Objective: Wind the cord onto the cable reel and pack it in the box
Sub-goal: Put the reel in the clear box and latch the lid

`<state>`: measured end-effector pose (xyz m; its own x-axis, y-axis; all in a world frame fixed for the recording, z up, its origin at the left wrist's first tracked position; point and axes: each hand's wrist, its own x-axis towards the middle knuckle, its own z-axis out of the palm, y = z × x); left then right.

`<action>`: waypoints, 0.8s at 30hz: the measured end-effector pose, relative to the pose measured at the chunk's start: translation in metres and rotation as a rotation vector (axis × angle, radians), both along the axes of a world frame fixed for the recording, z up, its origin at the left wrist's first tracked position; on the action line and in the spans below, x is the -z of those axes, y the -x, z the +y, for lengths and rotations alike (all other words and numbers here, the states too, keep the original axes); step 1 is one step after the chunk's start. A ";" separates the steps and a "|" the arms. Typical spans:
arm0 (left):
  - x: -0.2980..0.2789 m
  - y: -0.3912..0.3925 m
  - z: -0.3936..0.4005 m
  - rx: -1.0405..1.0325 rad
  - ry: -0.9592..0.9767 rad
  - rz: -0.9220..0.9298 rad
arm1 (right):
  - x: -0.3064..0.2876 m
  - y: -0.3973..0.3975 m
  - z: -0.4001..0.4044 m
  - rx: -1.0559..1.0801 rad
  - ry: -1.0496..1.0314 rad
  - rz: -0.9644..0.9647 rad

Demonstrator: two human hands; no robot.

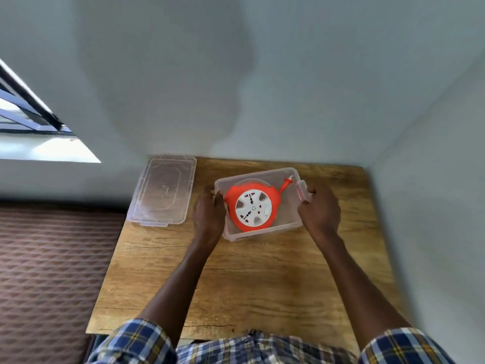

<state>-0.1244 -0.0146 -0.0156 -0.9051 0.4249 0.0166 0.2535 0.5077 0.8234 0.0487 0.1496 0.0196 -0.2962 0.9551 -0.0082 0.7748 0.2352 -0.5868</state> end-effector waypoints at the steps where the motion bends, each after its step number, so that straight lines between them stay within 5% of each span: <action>1: 0.002 -0.001 0.002 0.014 0.007 0.015 | 0.000 -0.010 -0.006 0.028 0.012 -0.001; 12: 0.004 -0.007 -0.004 0.069 -0.017 0.043 | -0.002 -0.040 -0.043 0.109 0.053 -0.005; 17: 0.006 0.002 -0.016 -0.012 -0.084 -0.011 | -0.008 -0.031 -0.054 0.056 -0.145 -0.269; 20: 0.012 0.025 -0.042 -0.136 -0.084 -0.018 | -0.019 -0.001 -0.071 -0.083 -0.285 -0.107; 24: 0.015 0.056 -0.076 -0.325 -0.021 -0.084 | -0.035 0.066 -0.099 -0.415 -0.159 0.145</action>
<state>-0.1806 -0.0909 -0.0304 -0.9917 0.1146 -0.0581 0.0121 0.5338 0.8455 -0.0173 0.0509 0.0547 -0.6405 0.7419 0.1985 0.5090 0.6035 -0.6138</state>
